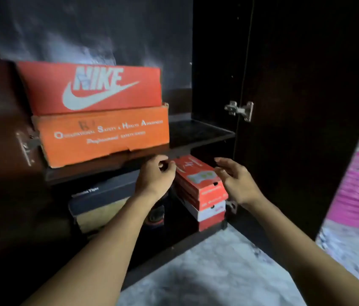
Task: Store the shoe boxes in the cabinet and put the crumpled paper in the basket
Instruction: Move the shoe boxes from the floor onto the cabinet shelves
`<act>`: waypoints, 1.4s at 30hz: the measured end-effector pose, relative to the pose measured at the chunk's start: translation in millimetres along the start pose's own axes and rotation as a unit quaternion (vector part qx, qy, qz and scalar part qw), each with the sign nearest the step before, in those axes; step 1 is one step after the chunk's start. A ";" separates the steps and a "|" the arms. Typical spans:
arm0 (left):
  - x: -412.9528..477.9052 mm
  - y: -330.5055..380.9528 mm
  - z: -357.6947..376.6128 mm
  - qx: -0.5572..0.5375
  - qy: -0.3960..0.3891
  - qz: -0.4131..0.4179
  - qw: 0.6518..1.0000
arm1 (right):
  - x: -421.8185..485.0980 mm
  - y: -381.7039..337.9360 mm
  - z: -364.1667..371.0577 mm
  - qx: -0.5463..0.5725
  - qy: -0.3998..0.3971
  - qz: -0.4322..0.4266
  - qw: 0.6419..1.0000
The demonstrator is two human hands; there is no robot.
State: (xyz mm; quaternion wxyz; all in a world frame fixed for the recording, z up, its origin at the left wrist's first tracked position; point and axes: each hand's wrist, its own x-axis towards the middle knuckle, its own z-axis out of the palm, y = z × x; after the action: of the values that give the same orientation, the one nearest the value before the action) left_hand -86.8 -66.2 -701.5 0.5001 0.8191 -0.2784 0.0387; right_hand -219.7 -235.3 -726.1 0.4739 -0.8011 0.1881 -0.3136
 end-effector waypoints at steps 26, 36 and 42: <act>-359.5 -65.3 284.3 0.011 -0.525 -0.196 0.828 | -386.2 227.6 -133.0 -0.261 0.102 0.522 0.805; -380.8 -89.1 284.4 -0.013 -0.490 -0.272 0.828 | -411.6 249.0 -127.7 -0.383 0.006 0.430 0.818; -383.5 -92.1 279.2 -0.008 -0.519 -0.310 0.797 | -441.0 246.3 -145.8 -0.317 0.192 0.621 0.691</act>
State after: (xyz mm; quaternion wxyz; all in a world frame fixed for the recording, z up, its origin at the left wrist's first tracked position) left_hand -424.1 -109.1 -1044.8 0.2727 0.7550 -0.2277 -0.5511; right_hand -643.1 -183.0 -1033.5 0.2323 -0.5263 0.8178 -0.0166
